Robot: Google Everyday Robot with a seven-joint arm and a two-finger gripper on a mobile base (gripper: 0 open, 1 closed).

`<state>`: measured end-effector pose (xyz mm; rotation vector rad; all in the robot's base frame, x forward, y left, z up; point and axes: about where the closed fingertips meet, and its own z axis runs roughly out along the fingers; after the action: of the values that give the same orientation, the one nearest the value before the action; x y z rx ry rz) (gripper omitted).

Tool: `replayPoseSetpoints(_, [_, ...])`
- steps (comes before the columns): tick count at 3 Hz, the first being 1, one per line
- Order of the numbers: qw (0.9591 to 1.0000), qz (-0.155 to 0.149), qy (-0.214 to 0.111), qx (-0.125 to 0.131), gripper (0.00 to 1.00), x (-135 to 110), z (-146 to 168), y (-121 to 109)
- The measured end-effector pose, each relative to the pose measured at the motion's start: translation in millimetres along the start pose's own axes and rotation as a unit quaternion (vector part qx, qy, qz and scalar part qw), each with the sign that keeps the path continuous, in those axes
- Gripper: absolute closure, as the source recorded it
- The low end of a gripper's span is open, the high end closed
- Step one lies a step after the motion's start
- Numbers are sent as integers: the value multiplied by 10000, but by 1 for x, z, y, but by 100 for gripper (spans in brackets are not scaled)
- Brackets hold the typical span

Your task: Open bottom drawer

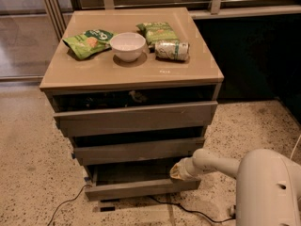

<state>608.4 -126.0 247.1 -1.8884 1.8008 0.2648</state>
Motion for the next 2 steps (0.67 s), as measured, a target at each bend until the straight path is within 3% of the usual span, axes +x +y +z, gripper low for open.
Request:
replayPoseSetpoints(1, [9995, -120, -20, 307, 100, 2, 3, -6])
replayPoseSetpoints(2, [9978, -263, -213, 577, 100, 10, 36, -3])
